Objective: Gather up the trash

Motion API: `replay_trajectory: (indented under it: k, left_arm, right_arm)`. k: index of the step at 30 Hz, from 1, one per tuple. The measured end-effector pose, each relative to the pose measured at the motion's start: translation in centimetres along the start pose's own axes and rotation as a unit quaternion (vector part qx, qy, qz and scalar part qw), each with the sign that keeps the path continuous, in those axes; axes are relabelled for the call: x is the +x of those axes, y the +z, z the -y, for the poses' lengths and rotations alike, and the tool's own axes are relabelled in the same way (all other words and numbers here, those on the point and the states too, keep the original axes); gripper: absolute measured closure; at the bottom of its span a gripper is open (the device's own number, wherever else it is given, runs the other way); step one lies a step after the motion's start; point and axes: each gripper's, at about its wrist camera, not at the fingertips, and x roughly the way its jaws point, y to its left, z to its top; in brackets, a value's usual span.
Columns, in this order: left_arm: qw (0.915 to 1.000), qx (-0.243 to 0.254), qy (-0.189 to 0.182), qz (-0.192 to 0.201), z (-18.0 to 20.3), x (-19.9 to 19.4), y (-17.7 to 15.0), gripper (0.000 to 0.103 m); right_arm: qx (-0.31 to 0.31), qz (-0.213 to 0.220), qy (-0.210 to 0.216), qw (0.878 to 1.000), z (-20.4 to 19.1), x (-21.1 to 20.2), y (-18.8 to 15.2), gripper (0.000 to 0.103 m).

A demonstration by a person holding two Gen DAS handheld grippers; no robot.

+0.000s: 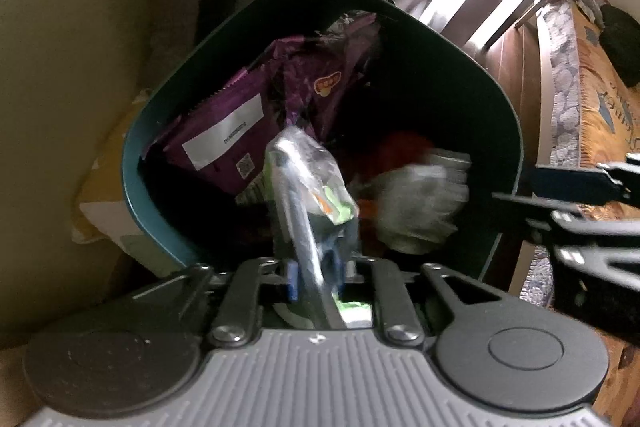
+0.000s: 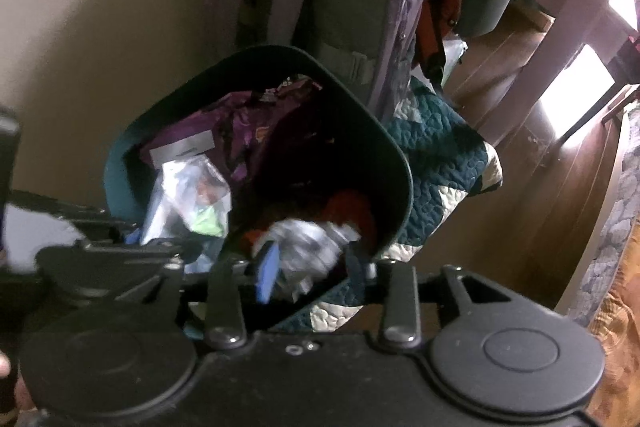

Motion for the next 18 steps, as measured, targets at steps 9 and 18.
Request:
replay_trajectory:
  k: [9, 18]
  left_arm:
    - [0.9984, -0.011, -0.009, 0.055, 0.6, -3.7, -2.0, 0.039]
    - [0.9897, -0.010, -0.004, 0.143, 2.1, -11.7, -6.4, 0.038]
  right_arm:
    - [-0.017, 0.039, 0.006, 0.999, -0.5, -4.2, -2.9, 0.048]
    - [-0.048, 0.112, 0.029, 0.992, -0.8, -10.7, -6.2, 0.034]
